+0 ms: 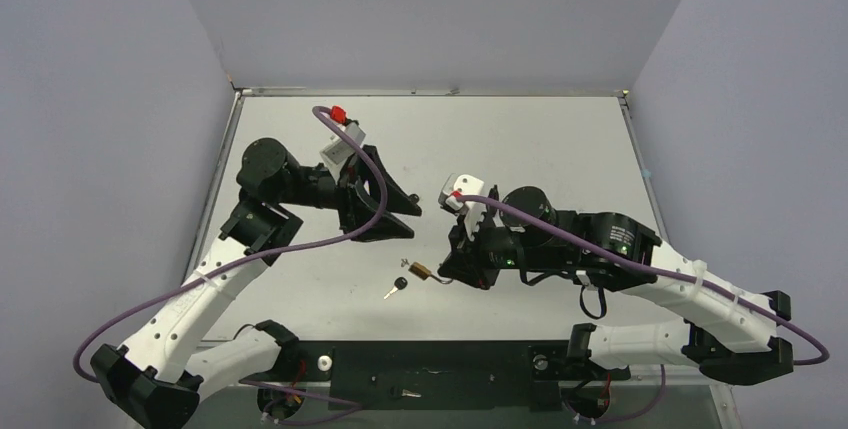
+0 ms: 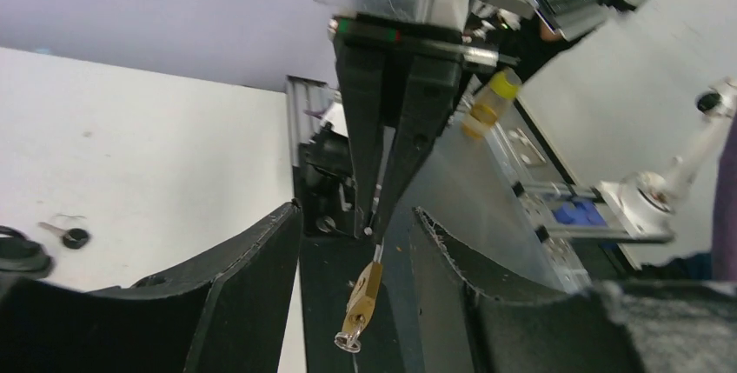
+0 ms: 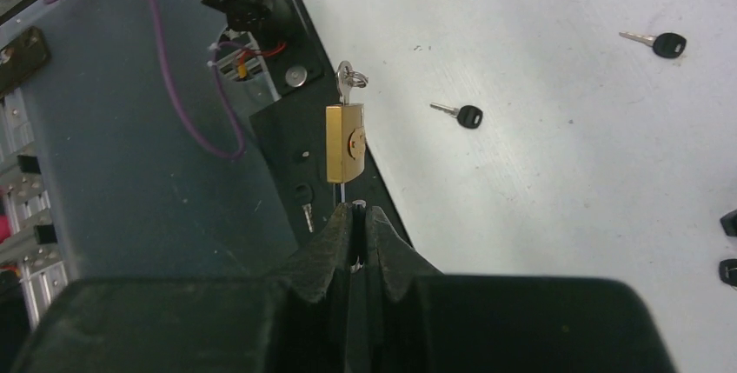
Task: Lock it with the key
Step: Pick up the lock from the center of the board.
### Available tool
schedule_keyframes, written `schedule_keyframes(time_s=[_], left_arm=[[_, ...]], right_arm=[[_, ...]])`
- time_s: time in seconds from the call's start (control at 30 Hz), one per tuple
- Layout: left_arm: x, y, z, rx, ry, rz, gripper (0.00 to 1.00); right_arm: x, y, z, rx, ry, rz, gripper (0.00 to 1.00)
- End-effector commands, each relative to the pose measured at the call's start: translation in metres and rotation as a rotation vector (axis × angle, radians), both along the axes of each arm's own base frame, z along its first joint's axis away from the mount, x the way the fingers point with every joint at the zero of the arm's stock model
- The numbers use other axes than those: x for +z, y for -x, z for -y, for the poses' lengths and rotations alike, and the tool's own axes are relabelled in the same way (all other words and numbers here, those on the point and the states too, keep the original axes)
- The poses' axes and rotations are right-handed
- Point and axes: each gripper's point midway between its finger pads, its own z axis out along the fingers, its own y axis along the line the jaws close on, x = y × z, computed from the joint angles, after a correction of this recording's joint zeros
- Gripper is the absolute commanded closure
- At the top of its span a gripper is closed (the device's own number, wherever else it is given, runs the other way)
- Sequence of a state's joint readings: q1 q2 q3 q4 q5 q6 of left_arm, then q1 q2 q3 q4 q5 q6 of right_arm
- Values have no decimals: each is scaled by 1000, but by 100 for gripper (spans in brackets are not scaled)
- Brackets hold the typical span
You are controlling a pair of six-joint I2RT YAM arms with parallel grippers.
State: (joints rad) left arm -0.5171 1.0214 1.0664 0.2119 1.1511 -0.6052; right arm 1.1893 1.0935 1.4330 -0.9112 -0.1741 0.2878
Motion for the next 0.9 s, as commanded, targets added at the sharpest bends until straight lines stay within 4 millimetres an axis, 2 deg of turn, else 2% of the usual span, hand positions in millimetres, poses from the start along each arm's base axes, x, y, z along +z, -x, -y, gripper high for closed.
schedule_keyframes(time_s=[0.0,0.17,0.37,0.53,0.7,0.87], left_arm=[[-4,36,2,-167,-32,23,54],[-6,59,-3,-270,-26,5,52],[-9,74,0,-328,-39,-15,51],[-14,79,2,-350,-52,-28,52],[-12,84,3,-367,-50,-22,53],[-21,80,7,-340,-87,-37,62]], right_arm=[[45,24,-3,91,-130,-10,100],[67,36,-2,134,-184,-18,100],[77,43,-7,158,-197,-21,100],[87,40,-6,143,-211,-5,100],[88,36,-6,120,-209,2,100],[97,34,-6,101,-238,7,100]])
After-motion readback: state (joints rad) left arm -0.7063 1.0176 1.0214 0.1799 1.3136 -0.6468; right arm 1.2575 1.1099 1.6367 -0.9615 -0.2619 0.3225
